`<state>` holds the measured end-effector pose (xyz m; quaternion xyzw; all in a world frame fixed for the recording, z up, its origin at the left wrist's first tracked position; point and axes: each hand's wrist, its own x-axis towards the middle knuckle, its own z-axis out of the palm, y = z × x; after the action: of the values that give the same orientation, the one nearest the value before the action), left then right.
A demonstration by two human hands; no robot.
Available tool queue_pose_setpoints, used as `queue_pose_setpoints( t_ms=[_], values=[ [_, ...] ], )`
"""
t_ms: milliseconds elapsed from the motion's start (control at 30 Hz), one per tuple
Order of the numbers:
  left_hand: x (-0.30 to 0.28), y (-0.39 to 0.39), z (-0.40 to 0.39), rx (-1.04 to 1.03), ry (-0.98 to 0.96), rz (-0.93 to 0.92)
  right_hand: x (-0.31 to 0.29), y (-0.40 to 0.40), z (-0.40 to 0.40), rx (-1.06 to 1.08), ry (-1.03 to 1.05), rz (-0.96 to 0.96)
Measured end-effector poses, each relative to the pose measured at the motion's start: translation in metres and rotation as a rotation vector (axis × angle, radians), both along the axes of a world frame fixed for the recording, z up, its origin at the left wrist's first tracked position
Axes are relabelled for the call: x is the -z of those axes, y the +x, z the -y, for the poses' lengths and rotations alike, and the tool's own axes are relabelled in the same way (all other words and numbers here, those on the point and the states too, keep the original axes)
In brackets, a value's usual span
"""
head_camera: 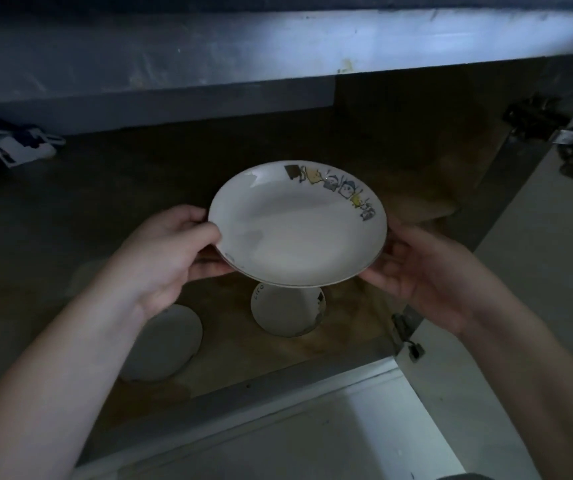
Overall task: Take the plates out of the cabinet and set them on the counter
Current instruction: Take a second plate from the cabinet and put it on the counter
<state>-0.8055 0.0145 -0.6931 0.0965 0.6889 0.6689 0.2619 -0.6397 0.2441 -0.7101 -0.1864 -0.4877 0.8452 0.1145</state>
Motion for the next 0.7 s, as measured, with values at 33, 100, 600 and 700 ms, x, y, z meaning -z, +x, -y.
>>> queue_pose_setpoints(
  t_ms=[33,100,600,700],
  values=[
    [0.002,0.002,0.003,0.016,0.002,-0.006,0.001,0.003,0.0,-0.002,0.014,0.001],
    [0.007,0.007,0.008,0.041,0.001,-0.01,0.003,0.007,0.001,0.019,0.056,0.021],
    [0.013,0.063,0.015,0.008,-0.079,0.181,-0.005,0.054,0.005,0.1,0.074,0.341],
    [-0.011,0.087,0.023,0.011,-0.13,0.239,-0.034,0.075,0.021,0.089,0.062,0.426]
  ],
)
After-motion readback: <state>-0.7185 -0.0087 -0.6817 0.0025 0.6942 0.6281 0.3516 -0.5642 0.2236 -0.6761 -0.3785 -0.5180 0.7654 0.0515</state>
